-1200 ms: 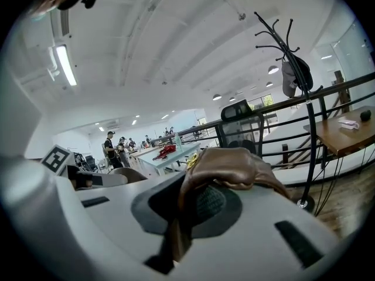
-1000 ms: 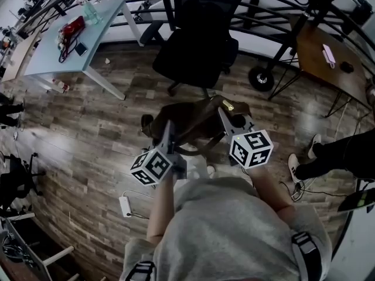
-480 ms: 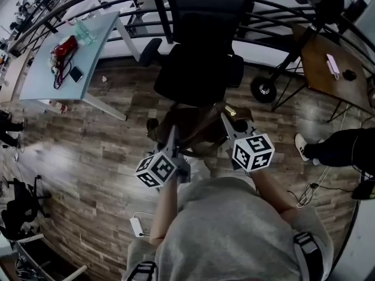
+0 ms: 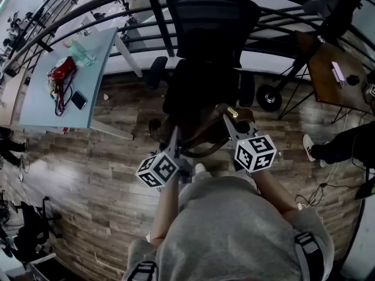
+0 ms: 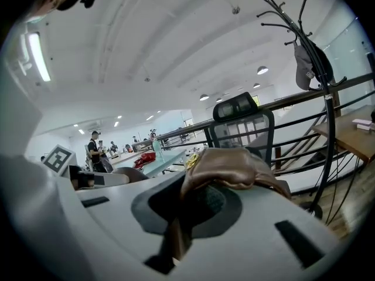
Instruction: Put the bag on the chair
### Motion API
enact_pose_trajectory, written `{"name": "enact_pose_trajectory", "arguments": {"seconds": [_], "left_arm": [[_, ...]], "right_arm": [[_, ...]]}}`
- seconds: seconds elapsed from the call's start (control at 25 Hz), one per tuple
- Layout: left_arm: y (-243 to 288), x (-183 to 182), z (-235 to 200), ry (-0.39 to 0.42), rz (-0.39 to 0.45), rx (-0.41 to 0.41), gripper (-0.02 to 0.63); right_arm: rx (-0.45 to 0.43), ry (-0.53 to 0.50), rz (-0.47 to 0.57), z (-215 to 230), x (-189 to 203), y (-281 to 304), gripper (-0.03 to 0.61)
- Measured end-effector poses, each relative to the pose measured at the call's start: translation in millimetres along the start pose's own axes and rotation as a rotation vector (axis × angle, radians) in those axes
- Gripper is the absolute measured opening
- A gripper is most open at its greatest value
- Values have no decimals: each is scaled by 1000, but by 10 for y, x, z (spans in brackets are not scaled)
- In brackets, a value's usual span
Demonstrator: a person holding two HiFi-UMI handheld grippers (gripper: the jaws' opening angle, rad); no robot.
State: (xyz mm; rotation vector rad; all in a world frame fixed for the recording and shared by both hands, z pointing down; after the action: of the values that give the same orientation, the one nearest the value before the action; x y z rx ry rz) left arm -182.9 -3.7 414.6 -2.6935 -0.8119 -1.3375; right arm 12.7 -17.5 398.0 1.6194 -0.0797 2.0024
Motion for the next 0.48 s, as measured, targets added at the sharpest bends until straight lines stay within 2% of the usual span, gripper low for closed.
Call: {"name": "enact_pose_trajectory", "arguments": {"seconds": [0.24, 0.48], "left_arm": [[254, -307, -276, 11, -10, 26, 20], [428, -507, -371, 21, -8, 45, 20]], "right_arm": [[18, 4, 19, -64, -114, 402, 20], [28, 6, 33, -68, -229, 592, 20]]}}
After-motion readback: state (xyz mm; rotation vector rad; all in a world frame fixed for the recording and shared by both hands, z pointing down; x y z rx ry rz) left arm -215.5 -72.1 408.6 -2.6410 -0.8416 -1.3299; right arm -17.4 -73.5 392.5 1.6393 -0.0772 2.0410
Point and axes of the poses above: the fingertips, and each gripper's own axes: y forward along the fingers, z to its right, x out of its underside, the point moved 3 cm from there along -y, backward along the fingers, and after that the axes turned 3 degrees about x, right-handed, at the moved point
